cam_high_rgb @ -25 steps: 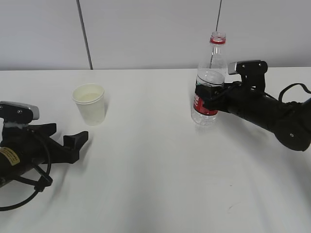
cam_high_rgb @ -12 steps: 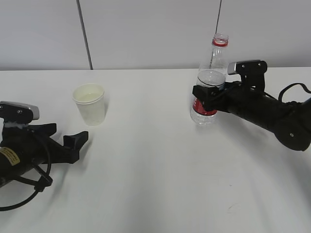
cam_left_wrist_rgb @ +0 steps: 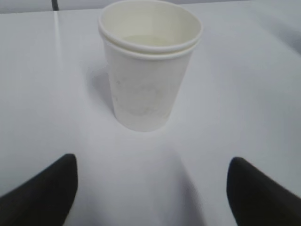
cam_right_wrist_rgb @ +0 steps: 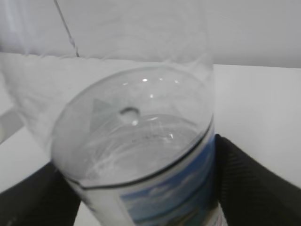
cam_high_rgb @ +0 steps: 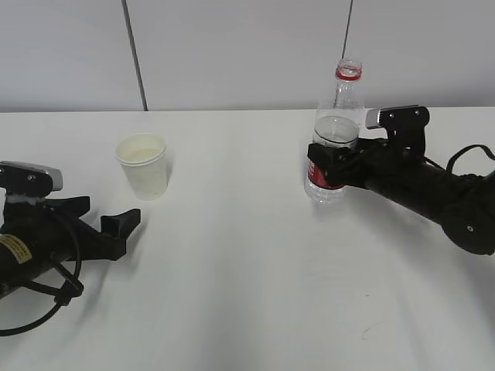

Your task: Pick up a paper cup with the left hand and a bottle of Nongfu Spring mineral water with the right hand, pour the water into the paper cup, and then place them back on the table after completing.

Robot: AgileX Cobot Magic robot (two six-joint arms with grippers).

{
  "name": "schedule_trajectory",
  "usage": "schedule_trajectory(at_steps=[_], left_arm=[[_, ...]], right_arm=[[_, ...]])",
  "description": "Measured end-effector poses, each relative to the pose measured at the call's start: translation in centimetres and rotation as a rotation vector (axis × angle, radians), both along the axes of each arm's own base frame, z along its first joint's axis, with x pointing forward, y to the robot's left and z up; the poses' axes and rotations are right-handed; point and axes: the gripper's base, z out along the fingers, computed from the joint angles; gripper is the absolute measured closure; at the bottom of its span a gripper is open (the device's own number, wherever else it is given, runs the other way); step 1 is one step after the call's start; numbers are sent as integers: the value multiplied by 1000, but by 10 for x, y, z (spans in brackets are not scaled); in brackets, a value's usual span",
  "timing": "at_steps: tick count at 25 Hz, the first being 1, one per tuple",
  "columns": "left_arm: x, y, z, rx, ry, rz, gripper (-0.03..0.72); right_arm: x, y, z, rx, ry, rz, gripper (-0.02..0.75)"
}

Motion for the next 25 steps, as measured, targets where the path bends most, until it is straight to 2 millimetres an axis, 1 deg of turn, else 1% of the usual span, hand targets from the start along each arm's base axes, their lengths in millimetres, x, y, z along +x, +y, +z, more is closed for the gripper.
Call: schedule_trajectory(at_steps=[5, 12, 20, 25], left_arm=[[0, 0, 0, 0, 0, 0, 101], [0, 0, 0, 0, 0, 0, 101], [0, 0, 0, 0, 0, -1, 103], [0, 0, 0, 0, 0, -1, 103]], right_arm=[[-9, 0, -3, 10, -11, 11, 141], [-9, 0, -3, 5, -18, 14, 141], [-13, 0, -4, 3, -12, 17, 110], [-22, -1, 2, -12, -18, 20, 109]])
